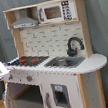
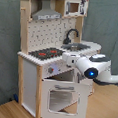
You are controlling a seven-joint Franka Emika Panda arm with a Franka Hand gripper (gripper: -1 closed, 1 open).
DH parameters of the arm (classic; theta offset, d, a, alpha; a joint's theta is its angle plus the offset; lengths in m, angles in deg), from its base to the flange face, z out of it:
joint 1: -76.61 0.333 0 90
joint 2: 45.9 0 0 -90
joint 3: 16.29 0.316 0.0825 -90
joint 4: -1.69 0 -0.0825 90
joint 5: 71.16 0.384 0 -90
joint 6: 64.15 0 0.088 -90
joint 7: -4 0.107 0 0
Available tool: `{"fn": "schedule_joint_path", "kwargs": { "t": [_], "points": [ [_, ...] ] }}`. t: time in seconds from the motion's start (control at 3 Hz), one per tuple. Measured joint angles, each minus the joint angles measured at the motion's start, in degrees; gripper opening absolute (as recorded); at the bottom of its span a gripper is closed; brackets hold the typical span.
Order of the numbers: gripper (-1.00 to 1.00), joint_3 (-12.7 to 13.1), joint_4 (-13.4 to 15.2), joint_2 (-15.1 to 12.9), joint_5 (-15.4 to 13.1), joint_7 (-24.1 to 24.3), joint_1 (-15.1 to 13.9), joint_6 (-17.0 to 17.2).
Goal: Play with the kitchen
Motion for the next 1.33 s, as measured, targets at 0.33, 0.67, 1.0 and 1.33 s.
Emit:
{"fn": "schedule_joint_path", "kwargs": {
  "t": [0.33, 0.67, 1.0, 1.33],
  "points": [
    [1.00, -2.5, 2.6, 1.3, -2.3, 0.0, -0.1, -4.8],
    [1.00, -4.7, 5.0, 1.9, -4.3, 0.4, -0.1, -10.4],
    [1.00, -5.4, 7.3, 2.1, -5.7, 1.7, -0.1, -15.7],
    [1.00, -7.4, 10.2, 2.8, -6.0, 2.3, -0.2, -20.7]
  ]
}}
